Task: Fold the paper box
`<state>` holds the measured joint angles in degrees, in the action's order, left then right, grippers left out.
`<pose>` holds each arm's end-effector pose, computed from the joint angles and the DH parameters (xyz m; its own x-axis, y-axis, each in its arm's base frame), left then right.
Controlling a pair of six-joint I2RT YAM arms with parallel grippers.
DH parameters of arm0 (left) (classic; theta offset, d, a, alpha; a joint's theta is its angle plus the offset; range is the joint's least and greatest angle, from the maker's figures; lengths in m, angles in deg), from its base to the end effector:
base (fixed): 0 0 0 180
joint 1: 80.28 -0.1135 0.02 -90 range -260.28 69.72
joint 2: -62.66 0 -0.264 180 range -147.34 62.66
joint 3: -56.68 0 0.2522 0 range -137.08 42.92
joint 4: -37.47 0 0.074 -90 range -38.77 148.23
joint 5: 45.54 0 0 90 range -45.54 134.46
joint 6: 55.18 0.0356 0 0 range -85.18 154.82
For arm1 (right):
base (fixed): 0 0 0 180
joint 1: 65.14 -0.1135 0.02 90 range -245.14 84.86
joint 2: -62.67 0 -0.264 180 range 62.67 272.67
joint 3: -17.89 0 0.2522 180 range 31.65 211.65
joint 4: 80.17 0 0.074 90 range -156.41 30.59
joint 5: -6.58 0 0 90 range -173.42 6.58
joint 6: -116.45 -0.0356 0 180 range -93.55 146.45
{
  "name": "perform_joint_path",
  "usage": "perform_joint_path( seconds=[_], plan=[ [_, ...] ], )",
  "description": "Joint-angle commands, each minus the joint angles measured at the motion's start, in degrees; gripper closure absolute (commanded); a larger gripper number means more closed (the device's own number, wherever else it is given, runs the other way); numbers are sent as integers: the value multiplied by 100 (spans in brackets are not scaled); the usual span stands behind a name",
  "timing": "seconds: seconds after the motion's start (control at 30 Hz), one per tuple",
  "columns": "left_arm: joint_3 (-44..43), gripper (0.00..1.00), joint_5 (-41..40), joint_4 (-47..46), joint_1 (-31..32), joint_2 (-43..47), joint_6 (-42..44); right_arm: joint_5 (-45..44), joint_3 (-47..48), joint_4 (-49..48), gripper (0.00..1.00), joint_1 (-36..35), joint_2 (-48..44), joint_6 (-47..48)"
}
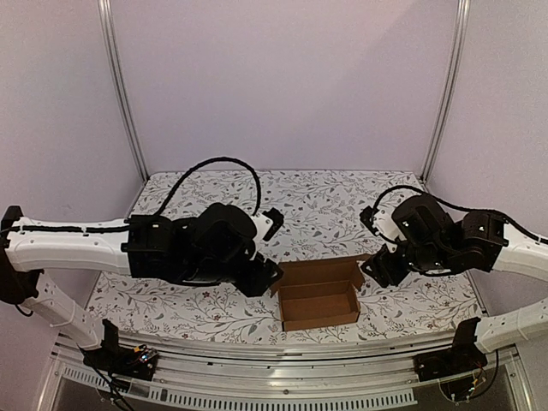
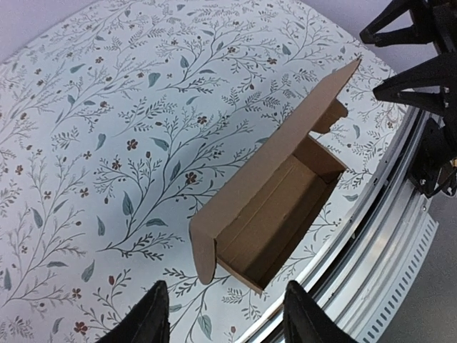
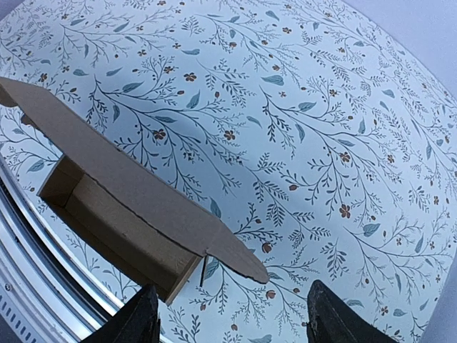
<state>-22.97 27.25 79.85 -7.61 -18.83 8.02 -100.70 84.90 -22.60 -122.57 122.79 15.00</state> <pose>0.1025 -0.2932 0.2912 -0.5681 0.3747 -0.7327 0.6639 0.7348 -0.1389 0.1205 0.1690 0.2891 -0.5478 -0.5055 -0.6667 -0.6067 0.7887 -0.0994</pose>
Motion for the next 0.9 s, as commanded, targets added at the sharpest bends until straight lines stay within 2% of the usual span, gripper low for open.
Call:
perform_joint_path(
  seconds=[0.0,0.17,0.3,0.43,0.67,0.87],
  plan=[
    [364,46,80,89,-158,41,-333,684,-220,-8,31,250,53,-95],
    [1172,43,305,-835,-244,344,-817,1172,-689,-696,32,339,158,-446],
    [1669,41,391,-1694,-276,431,-1016,1053,-886,-1084,40,347,316,-697],
    [1798,41,457,-2197,-301,283,-1019,865,-1060,-1490,52,351,391,-855],
    [1696,42,601,-2516,-305,-126,-1019,701,-1171,-1896,72,347,565,-947],
    [1594,46,377,-2331,-305,-317,-1106,703,-1212,-2017,87,347,665,-1000]
  ],
)
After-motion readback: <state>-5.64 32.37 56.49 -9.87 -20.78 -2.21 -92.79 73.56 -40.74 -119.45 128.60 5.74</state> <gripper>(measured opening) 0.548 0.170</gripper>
